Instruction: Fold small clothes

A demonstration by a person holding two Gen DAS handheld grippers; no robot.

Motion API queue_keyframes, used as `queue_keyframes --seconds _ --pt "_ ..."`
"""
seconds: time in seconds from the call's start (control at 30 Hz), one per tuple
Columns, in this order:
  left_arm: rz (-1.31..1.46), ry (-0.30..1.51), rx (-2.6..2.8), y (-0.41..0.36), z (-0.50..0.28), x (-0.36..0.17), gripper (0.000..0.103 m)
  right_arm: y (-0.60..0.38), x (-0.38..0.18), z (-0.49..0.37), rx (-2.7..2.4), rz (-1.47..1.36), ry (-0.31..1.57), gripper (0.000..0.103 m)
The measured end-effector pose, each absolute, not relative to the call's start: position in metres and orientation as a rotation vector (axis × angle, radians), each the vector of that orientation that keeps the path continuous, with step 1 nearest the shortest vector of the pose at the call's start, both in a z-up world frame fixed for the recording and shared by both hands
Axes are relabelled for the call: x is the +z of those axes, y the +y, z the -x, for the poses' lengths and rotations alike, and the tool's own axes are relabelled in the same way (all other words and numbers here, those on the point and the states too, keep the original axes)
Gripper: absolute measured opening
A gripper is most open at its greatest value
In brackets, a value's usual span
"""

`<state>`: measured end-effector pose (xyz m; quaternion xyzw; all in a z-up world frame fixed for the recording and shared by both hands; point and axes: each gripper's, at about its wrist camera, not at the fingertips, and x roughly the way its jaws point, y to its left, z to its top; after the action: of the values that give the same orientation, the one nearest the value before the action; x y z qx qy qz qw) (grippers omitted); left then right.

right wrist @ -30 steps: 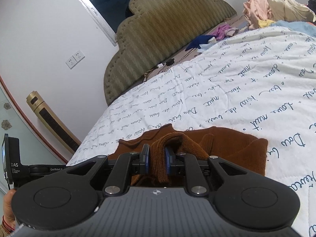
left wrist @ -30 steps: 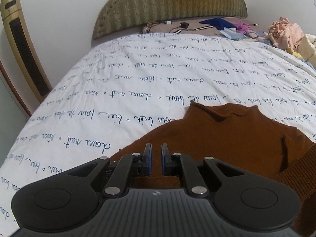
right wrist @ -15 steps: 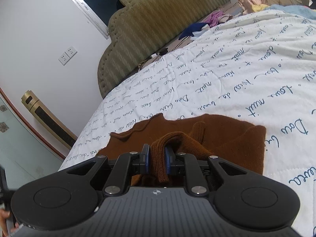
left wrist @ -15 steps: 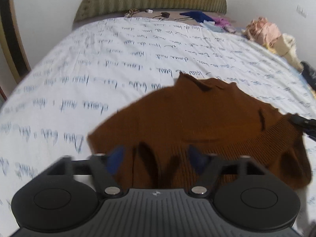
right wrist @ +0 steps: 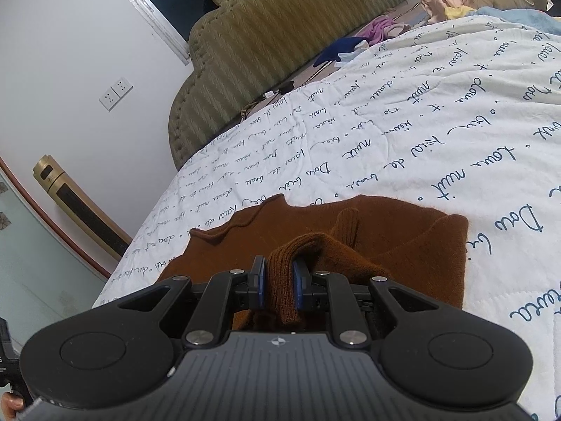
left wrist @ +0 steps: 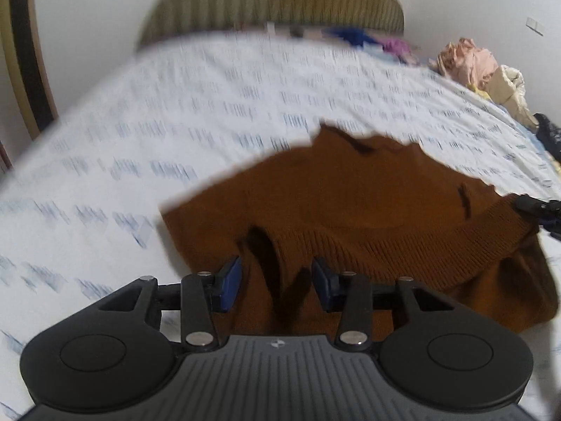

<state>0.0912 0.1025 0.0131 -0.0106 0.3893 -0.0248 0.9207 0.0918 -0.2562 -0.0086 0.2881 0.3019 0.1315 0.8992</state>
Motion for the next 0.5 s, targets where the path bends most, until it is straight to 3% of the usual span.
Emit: queue_keyframes --seconds 0.1,0.27,0.33,0.37,0.5 --pt "-0.060 0.736 -0.052 0.096 -0.080 0.020 0.046 -0.257 -0.009 -0.090 0.274 -0.592 0.627 0.021" --pt "-0.040 0.830 -0.183 0.090 -0.092 0.011 0.043 -0.258 -0.012 -0.090 0.273 -0.599 0.632 0.021" --pt "-0.048 0.871 -0.165 0.087 -0.100 0.002 0.025 -0.258 -0.012 -0.088 0.273 -0.606 0.630 0.021" --pt "-0.030 0.897 -0.166 0.088 -0.103 -0.003 0.005 -0.257 -0.012 -0.087 0.273 -0.603 0.628 0.021" --pt "0.031 0.896 -0.193 0.091 -0.098 -0.001 0.004 -0.257 -0.006 -0.082 0.265 -0.572 0.610 0.021"
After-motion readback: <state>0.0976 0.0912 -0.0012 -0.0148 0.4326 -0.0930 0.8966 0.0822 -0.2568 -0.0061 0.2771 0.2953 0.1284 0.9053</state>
